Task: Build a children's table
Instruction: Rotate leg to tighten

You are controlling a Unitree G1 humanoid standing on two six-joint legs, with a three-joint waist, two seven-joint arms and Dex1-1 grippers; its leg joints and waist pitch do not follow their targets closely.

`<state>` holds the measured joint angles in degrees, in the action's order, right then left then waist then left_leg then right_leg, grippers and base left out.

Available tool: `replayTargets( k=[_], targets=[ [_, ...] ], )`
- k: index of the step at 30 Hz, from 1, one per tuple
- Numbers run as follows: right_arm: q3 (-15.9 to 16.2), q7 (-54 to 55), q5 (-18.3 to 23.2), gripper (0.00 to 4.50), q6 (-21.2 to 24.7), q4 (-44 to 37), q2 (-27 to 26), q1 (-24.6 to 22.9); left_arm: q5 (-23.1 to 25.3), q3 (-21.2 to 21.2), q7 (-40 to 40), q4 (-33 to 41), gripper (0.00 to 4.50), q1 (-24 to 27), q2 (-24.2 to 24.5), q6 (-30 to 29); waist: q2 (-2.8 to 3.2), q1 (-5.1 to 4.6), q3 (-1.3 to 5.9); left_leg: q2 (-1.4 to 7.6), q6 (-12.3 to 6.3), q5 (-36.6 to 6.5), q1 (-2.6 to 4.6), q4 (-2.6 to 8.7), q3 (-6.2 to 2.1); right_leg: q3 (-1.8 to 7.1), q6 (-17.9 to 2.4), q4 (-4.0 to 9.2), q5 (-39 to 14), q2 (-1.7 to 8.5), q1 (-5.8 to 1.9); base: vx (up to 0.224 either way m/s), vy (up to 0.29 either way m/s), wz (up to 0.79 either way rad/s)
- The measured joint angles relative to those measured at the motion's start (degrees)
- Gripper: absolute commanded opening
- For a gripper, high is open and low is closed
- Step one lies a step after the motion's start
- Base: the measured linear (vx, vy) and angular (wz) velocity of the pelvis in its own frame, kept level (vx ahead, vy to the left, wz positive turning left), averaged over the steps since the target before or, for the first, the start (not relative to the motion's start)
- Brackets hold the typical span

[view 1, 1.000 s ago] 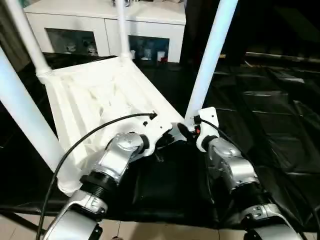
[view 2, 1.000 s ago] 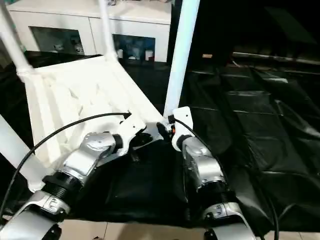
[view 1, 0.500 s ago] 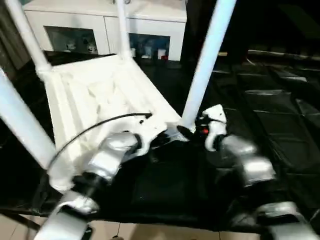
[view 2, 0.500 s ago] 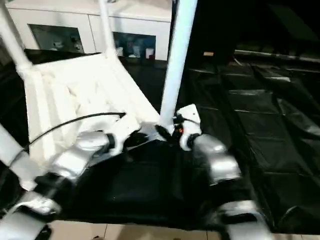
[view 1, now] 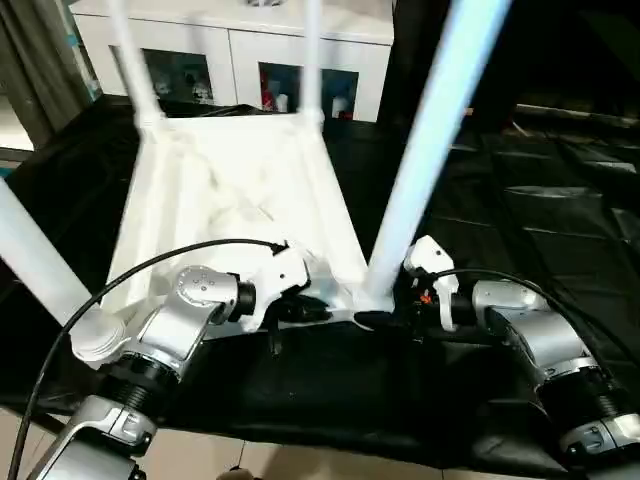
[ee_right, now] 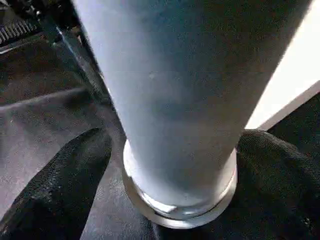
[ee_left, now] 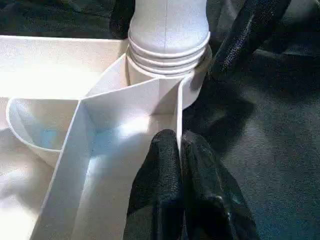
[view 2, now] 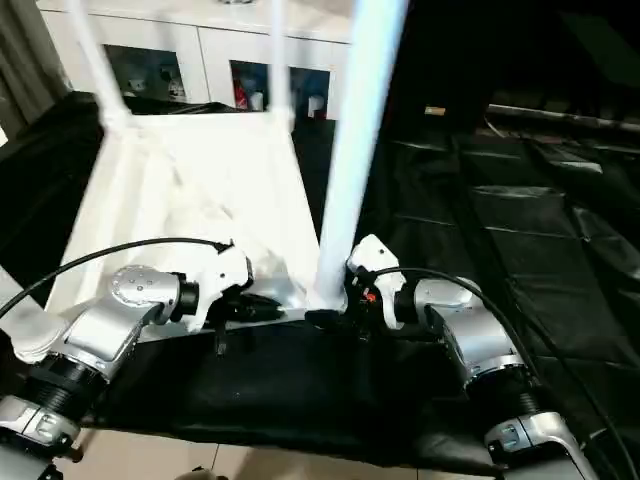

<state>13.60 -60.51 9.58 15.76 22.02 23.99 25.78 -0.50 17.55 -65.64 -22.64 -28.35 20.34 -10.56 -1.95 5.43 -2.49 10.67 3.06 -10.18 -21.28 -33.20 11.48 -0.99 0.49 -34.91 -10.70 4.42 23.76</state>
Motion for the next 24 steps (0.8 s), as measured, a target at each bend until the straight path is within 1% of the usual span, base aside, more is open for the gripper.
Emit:
replayTargets(
  k=[1,2,5,6,7,10,12,14,15,16,18,21,23,24],
  targets=[
    [0.16,-0.03,0.0,4.16,0.0,-0.1,0.1,0.0,-0.11,0.0,-0.18,0.35,0.0,0.15,0.11,-0.29,0.0,-0.04,0.0,0.0,0.0,0.0,0.0,0.01,0.0,0.0,0.0,-0.01,0.0,0.0,0.0,0.0,0.0,0.0],
    [0.27,-0.09,0.0,4.07,0.0,-0.23,0.16,0.0,-0.26,-0.01,-0.32,0.53,0.0,0.25,0.24,-0.41,0.0,-0.08,0.0,0.0,0.0,0.0,0.0,0.02,0.0,0.0,0.0,-0.02,0.0,0.0,0.01,0.0,0.0,0.0],
    [0.3,-0.12,-0.05,4.02,0.0,-0.32,0.41,0.0,-0.4,0.0,-0.77,0.99,0.0,0.49,0.48,-0.64,0.0,-0.07,0.0,0.01,0.0,0.0,-0.01,0.04,0.0,-0.02,0.01,-0.02,-0.01,0.0,0.02,0.0,0.0,0.0],
    [0.3,-0.19,-0.05,3.88,-0.01,-0.32,0.41,0.0,-0.4,0.0,-0.86,1.0,0.0,0.5,0.49,-0.69,0.0,-0.08,0.0,0.01,0.0,0.0,-0.01,0.04,0.0,-0.02,0.01,-0.02,-0.01,0.0,0.02,0.0,0.0,0.0],
    [0.3,-0.27,-0.08,3.65,-0.01,-0.32,0.4,0.0,-0.41,-0.01,-0.88,1.02,0.0,0.5,0.49,-0.76,0.0,-0.11,0.0,0.01,0.0,0.0,-0.01,0.03,0.0,-0.02,0.01,-0.02,-0.01,0.0,0.02,0.0,0.0,0.0],
    [0.25,-0.51,-0.2,3.56,-0.04,-0.36,0.41,0.0,-0.41,-0.06,-1.07,1.08,0.0,0.59,0.54,-0.82,-0.01,-0.13,0.0,0.01,0.0,0.0,0.01,0.01,0.0,-0.02,0.01,-0.04,-0.01,0.0,0.0,0.0,0.0,0.0],
    [0.25,-0.61,-0.2,3.29,-0.08,-0.38,0.4,-0.01,-0.41,-0.09,-1.07,1.09,0.0,0.62,0.55,-0.88,-0.01,-0.15,0.0,0.01,0.0,0.0,0.01,0.0,0.0,-0.01,0.01,-0.04,-0.01,0.0,0.0,0.0,0.0,0.0],
    [0.29,-0.88,-0.18,3.2,-0.15,-0.38,0.36,-0.02,-0.41,-0.11,-1.07,1.11,0.0,0.62,0.55,-0.95,-0.01,-0.18,0.0,0.01,0.0,0.0,0.01,0.0,0.0,-0.01,0.01,-0.04,-0.01,0.0,0.0,0.0,0.0,0.0],
    [0.3,-1.05,-0.18,3.06,-0.22,-0.38,0.33,-0.02,-0.41,-0.14,-1.07,1.12,0.0,0.63,0.57,-1.02,-0.01,-0.2,0.0,0.01,0.0,0.0,0.01,0.0,0.0,-0.01,0.01,-0.04,-0.01,0.0,0.0,0.0,0.0,0.0],
    [0.3,-1.12,-0.19,3.06,-0.24,-0.38,0.34,-0.02,-0.43,-0.14,-1.09,1.23,0.0,0.66,0.59,-1.18,-0.01,-0.2,0.0,0.01,0.0,0.0,0.01,0.0,0.0,-0.02,0.01,-0.05,-0.01,0.0,0.0,0.0,0.0,0.0],
    [0.31,-1.11,-0.18,2.85,-0.25,-0.38,0.3,-0.02,-0.48,-0.16,-1.1,1.41,0.0,0.67,0.62,-1.62,-0.02,-0.22,-0.01,0.01,0.0,0.0,0.01,0.0,0.0,-0.02,0.01,-0.05,-0.01,0.0,0.0,0.0,0.0,0.0],
    [0.24,-0.53,-0.2,2.8,-0.29,-0.22,-0.18,-0.05,-0.63,-0.2,-1.19,1.52,0.0,0.75,0.87,-2.0,-0.09,-0.27,0.02,0.01,0.0,0.0,0.02,0.0,0.0,-0.02,0.01,-0.06,-0.01,0.0,-0.01,0.0,0.0,0.0],
    [-0.14,0.73,-0.24,2.74,-0.86,0.82,-1.37,-0.04,-0.54,-0.27,-0.77,1.34,0.0,0.8,0.92,-2.12,-0.16,-0.4,0.04,0.03,0.0,0.0,0.09,-0.03,0.0,-0.02,-0.01,-0.09,0.0,-0.01,-0.04,0.0,0.0,0.0],
    [-1.51,3.78,-0.24,2.74,-1.16,2.56,-3.41,-0.04,0.35,-0.65,1.72,0.2,0.0,0.39,-0.12,-1.7,-0.22,-0.46,0.09,0.04,0.0,0.01,0.2,-0.05,0.0,-0.01,-0.04,-0.1,0.02,-0.02,-0.16,0.0,0.0,0.0]
  ],
)
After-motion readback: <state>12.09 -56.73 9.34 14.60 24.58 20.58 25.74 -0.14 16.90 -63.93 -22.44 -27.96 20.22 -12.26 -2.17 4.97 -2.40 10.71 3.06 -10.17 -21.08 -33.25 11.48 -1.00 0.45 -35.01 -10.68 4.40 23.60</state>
